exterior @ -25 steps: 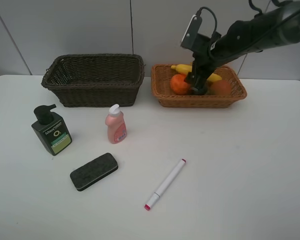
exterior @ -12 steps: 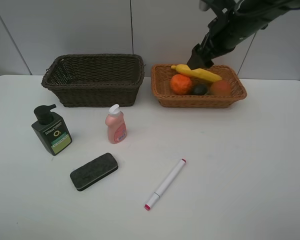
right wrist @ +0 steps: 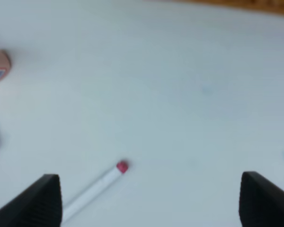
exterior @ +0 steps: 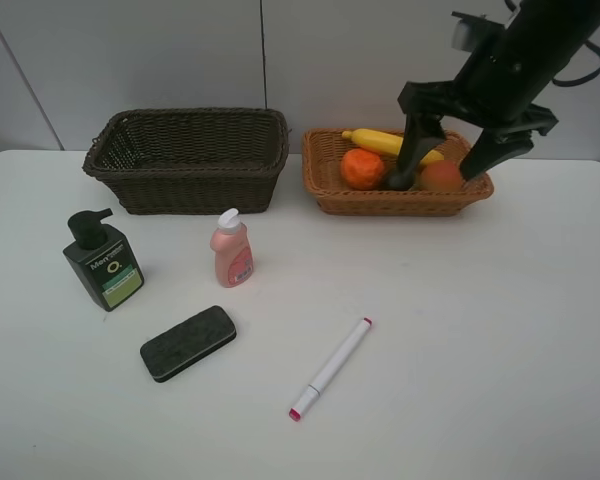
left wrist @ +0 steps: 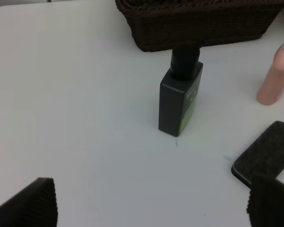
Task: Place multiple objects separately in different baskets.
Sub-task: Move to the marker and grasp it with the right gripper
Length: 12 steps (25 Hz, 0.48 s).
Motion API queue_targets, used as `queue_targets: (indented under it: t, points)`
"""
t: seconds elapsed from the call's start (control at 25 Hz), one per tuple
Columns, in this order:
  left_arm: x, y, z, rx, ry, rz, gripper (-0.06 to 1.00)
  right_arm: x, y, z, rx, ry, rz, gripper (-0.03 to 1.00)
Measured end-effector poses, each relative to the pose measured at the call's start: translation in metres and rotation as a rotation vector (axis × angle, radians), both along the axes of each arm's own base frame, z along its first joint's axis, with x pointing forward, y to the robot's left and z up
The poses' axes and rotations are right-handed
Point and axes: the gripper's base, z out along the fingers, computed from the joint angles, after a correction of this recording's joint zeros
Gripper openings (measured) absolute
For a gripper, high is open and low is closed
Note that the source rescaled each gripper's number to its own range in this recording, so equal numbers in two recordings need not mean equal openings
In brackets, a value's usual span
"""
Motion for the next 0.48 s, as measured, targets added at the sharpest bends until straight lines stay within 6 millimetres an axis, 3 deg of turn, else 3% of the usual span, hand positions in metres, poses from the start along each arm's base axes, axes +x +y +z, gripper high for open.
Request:
queue_targets:
  t: [0.16, 0.48]
  points:
    - [0.0, 0.0, 0.0, 0.0, 0.0, 0.0, 1.0, -0.009, 0.008, -0.001, 0.002, 0.085, -0.124, 0.89]
    - [0.0, 0.0, 0.0, 0.0, 0.0, 0.0, 1.0, -0.034, 0.061, -0.003, -0.066, 0.061, -0.249, 0.89]
